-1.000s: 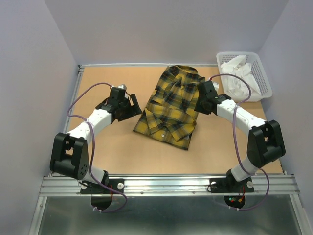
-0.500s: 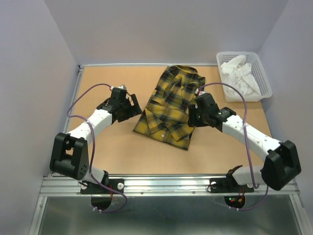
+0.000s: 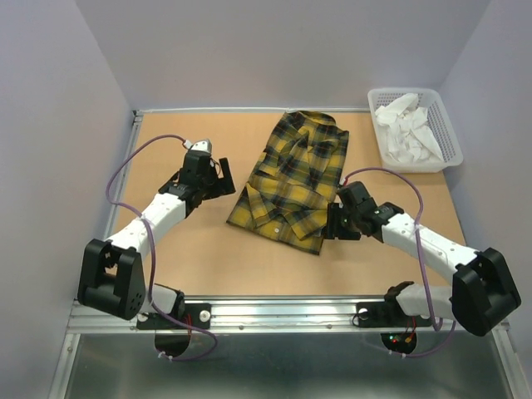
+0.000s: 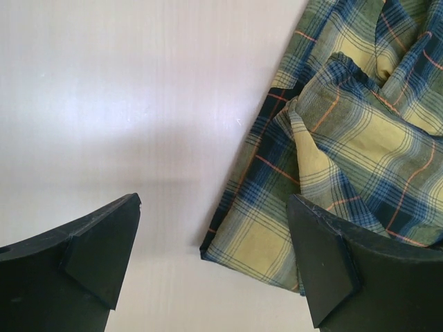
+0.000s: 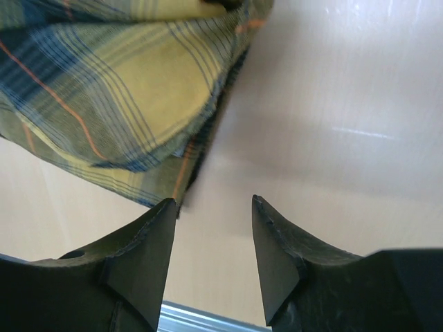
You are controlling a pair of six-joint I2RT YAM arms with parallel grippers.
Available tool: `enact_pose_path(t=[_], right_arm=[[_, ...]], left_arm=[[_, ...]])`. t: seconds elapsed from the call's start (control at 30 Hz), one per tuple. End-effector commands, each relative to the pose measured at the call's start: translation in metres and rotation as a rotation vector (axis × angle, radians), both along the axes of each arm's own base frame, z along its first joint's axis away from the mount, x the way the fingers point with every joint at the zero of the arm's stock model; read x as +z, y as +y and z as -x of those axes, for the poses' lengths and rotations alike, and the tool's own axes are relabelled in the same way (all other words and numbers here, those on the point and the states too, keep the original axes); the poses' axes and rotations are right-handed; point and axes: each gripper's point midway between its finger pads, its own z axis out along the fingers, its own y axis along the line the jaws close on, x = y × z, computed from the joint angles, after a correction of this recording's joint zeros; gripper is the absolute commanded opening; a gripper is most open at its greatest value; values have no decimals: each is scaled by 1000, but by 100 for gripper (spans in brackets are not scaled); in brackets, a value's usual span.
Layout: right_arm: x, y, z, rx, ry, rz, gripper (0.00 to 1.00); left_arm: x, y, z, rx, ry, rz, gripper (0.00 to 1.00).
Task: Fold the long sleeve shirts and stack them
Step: Fold the shirt
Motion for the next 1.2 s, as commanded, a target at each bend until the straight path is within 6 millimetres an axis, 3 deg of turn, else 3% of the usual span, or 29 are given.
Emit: enact_pose_path(t=[0.0,0.23,0.37,0.63,0.93,1.1,1.17], right_arm=[[8,20,-25,-27,-93,-97,53],[3,33,-46,-34,-106,-106,53],[9,40,-60,-34,-127,-119,53],[41,57,-98,-44,-216,-140,52],[44,67,-130,-56,-258,-121,52],[68,57,-157,-171,-342,-105,52],[74,45,-167,-253,-368,-95,52]], left_arm=[[15,12,1,-19,-111,-63,98],[19,12,2,-30,-152,-59,97],[20,12,1,-28,-163,-59,96],[24,14,-3,-21,-180,-71,96],[23,14,-3,-18,-177,-72,96],[22,16,-3,-12,-174,-78,96],[21,16,-3,-12,-171,-79,95]])
